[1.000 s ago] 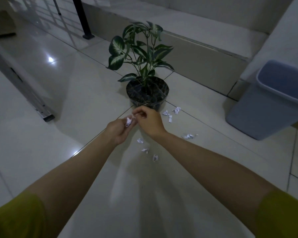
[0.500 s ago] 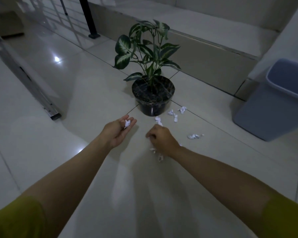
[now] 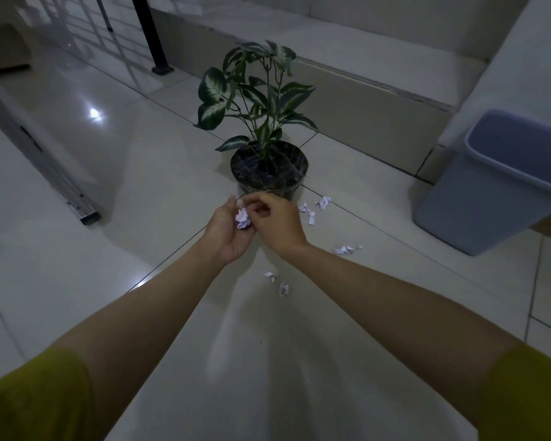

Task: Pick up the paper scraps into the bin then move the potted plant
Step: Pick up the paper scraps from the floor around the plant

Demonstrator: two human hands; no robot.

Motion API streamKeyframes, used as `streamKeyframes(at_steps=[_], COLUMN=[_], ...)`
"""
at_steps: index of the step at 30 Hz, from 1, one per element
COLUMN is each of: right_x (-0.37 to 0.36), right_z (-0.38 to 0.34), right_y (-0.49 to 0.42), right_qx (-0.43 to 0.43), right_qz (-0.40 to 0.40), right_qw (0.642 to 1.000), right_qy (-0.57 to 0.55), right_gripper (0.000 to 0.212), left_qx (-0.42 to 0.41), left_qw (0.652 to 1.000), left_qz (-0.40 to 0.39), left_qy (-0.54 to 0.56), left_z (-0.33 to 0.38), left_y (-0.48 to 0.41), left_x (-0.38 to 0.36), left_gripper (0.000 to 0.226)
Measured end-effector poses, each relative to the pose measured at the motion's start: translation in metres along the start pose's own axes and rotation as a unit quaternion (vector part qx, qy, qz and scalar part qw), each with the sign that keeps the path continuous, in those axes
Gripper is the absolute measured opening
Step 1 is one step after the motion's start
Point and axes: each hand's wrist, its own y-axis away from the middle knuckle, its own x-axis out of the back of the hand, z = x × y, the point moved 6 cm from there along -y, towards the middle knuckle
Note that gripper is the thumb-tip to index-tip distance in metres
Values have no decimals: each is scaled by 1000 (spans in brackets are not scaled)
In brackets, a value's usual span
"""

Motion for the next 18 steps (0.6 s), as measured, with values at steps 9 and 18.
streamKeyframes(at_steps=[9, 18], right_x=[-6, -21], right_z=[49, 69], right_y=[27, 69], right_qx=[-15, 103], right_qz=[-293, -393], right_qw=[923, 821], right_qy=[250, 401], right_gripper=[35, 32], left_qx=[10, 34], left_qw=[988, 981], left_qz=[151, 179], left_qy=[-30, -73], left_z=[-3, -6], left_y=[0, 7], left_x=[56, 64], left_gripper=[40, 43])
